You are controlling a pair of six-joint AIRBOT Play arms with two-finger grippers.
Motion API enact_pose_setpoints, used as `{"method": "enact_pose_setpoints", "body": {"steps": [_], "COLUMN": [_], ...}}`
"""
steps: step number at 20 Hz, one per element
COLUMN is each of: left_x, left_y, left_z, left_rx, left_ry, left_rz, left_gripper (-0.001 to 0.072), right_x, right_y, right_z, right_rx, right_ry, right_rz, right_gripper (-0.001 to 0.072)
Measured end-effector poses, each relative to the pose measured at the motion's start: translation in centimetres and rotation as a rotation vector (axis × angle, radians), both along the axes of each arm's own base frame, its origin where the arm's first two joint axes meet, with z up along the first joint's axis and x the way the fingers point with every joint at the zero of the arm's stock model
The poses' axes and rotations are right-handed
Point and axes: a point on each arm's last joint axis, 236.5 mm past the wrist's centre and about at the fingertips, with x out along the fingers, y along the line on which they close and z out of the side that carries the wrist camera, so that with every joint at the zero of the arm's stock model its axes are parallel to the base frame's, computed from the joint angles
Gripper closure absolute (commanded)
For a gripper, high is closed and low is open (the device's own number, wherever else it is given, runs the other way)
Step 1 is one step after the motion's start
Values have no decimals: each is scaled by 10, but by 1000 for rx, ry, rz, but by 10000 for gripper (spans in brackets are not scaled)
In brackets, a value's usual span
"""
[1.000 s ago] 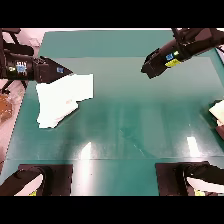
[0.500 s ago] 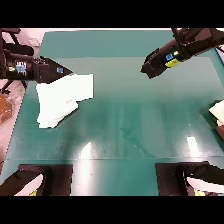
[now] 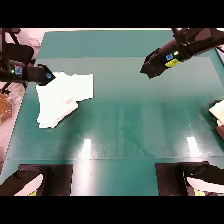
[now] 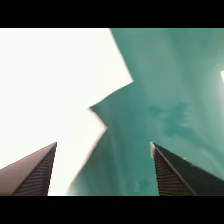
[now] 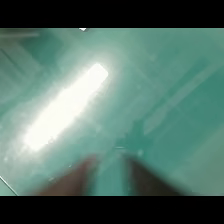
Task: Fold the shirts.
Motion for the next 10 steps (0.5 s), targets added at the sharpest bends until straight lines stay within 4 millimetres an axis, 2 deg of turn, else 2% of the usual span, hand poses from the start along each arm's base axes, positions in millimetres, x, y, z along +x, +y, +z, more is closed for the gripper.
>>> {"method": "enact_pose_setpoints", "body": {"steps": [4,6,10], "left_x": [25,40,66], "left_y": [66,96,144], "left_z": [-36,-61,-118], "left_rx": [17,-35,-193], "left_ry": [98,157,267], "left_rz": [211,300,429], "left_gripper": [72,71,71], "right_x": [4,7,16], "right_y": [-13,-25,-49], "right_z": [-3,-5,-7], "right_rx": [13,9,8], "right_ry": [46,65,86], "right_rz": [-86,-128,-202], "right_gripper": [3,3,3]}}
